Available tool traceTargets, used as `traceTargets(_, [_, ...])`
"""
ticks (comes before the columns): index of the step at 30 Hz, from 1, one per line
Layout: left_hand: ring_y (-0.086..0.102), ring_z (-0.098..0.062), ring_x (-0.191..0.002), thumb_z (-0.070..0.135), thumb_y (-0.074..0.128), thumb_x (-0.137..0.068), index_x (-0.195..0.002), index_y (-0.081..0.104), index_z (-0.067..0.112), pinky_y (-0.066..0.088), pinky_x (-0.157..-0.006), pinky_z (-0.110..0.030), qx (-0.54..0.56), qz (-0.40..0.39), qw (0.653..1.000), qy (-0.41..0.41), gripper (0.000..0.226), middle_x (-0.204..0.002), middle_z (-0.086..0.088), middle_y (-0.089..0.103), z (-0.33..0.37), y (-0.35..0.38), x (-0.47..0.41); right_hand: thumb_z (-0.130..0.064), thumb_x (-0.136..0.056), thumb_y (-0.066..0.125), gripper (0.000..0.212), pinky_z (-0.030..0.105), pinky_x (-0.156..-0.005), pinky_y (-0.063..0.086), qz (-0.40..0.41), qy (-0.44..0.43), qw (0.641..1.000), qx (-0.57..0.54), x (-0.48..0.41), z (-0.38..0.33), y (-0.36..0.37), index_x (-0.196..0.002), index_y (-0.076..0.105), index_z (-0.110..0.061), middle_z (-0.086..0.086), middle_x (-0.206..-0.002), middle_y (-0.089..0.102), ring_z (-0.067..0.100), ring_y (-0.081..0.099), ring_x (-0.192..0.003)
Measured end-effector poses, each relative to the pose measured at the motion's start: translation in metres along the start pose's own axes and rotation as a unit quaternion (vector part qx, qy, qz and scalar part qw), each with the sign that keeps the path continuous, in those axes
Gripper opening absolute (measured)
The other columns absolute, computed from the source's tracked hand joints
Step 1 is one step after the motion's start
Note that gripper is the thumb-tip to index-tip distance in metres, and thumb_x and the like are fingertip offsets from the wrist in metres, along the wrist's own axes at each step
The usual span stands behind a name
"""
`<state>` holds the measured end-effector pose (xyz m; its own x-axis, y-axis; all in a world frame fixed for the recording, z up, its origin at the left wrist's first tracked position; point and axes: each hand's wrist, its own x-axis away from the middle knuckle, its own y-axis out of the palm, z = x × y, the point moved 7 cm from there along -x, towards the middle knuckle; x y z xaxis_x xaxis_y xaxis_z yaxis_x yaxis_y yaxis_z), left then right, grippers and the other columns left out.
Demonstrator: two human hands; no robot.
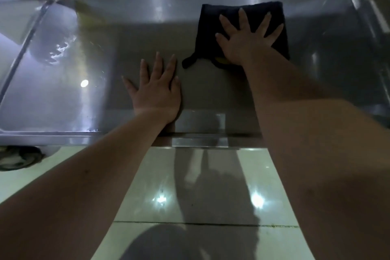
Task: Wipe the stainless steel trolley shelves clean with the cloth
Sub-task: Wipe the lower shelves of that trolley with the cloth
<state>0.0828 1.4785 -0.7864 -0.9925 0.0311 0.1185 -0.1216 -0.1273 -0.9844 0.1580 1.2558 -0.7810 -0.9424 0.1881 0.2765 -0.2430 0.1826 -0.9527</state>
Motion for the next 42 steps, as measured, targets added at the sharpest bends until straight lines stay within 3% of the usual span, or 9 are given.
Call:
traceTargets(13, [-0.014, -0.025, -0.150, 0.047, 0.016, -0.103, -0.152, -0.001, 0.050, -0.009, -0.111, -0.070, 0.002, -0.027, 0.999, 0.027, 0.052, -0.163, 0.015, -0.009, -0.001, 0.002, 0.000, -0.065, -0.096, 0.010, 0.056, 0.069, -0.110, -0.012, 0.034, -0.039, 0.998, 0.023, 0.189, -0.005, 0.054, -0.147, -0.012, -0.056, -0.009, -0.163, -0.017, 0.047, -0.020, -0.144])
traceTargets(17, [-0.013, -0.027, -0.150, 0.047, 0.019, -0.103, -0.152, 0.003, 0.050, -0.008, -0.109, -0.072, -0.050, -0.019, 0.994, 0.100, 0.051, -0.164, 0.014, -0.003, -0.047, -0.016, -0.008, -0.066, -0.095, 0.006, 0.056, 0.070, -0.109, -0.011, 0.010, -0.037, 0.998, 0.047, 0.183, -0.005, 0.058, -0.144, -0.020, -0.057, -0.009, -0.161, -0.023, 0.048, -0.023, -0.143])
traceTargets(22, [-0.018, -0.024, -0.149, 0.057, 0.017, -0.100, -0.152, 0.002, 0.050, -0.013, -0.110, -0.068, -0.056, -0.016, 0.998, 0.010, 0.054, -0.163, 0.018, -0.010, -0.147, -0.023, -0.013, -0.067, -0.093, 0.004, 0.056, 0.070, -0.111, -0.009, 0.004, -0.016, 0.999, 0.050, 0.184, -0.008, 0.060, -0.142, -0.022, -0.058, -0.009, -0.161, -0.023, 0.049, -0.021, -0.143])
traceTargets(29, [-0.007, -0.025, -0.151, 0.056, 0.017, -0.099, -0.150, -0.002, 0.054, -0.004, -0.112, -0.070, -0.057, 0.003, 0.998, 0.024, 0.054, -0.163, 0.017, -0.005, -0.144, -0.019, -0.016, -0.068, -0.094, 0.009, 0.058, 0.074, -0.107, -0.011, 0.007, -0.101, 0.993, 0.058, 0.162, -0.099, 0.062, -0.144, -0.020, -0.056, -0.007, -0.160, -0.026, 0.052, -0.022, -0.141])
traceTargets(36, [-0.007, -0.025, -0.151, 0.057, 0.015, -0.098, -0.151, 0.001, 0.053, -0.006, -0.112, -0.068, -0.039, 0.001, 0.999, 0.028, 0.055, -0.163, 0.017, -0.005, -0.141, -0.018, -0.019, -0.069, -0.095, 0.014, 0.060, 0.075, -0.106, -0.012, -0.004, -0.059, 0.998, 0.011, 0.016, -0.141, 0.025, -0.149, -0.007, -0.054, -0.004, -0.163, -0.018, 0.051, -0.020, -0.142])
traceTargets(42, [-0.009, -0.024, -0.151, 0.054, 0.016, -0.099, -0.150, 0.001, 0.055, -0.007, -0.112, -0.068, -0.022, -0.001, 0.999, 0.027, 0.053, -0.163, 0.017, -0.004, -0.143, -0.020, -0.018, -0.067, -0.096, 0.015, 0.060, 0.072, -0.108, -0.012, -0.013, -0.055, 0.998, -0.001, 0.024, -0.141, 0.026, -0.150, -0.007, -0.051, -0.004, -0.163, -0.018, 0.048, -0.021, -0.143])
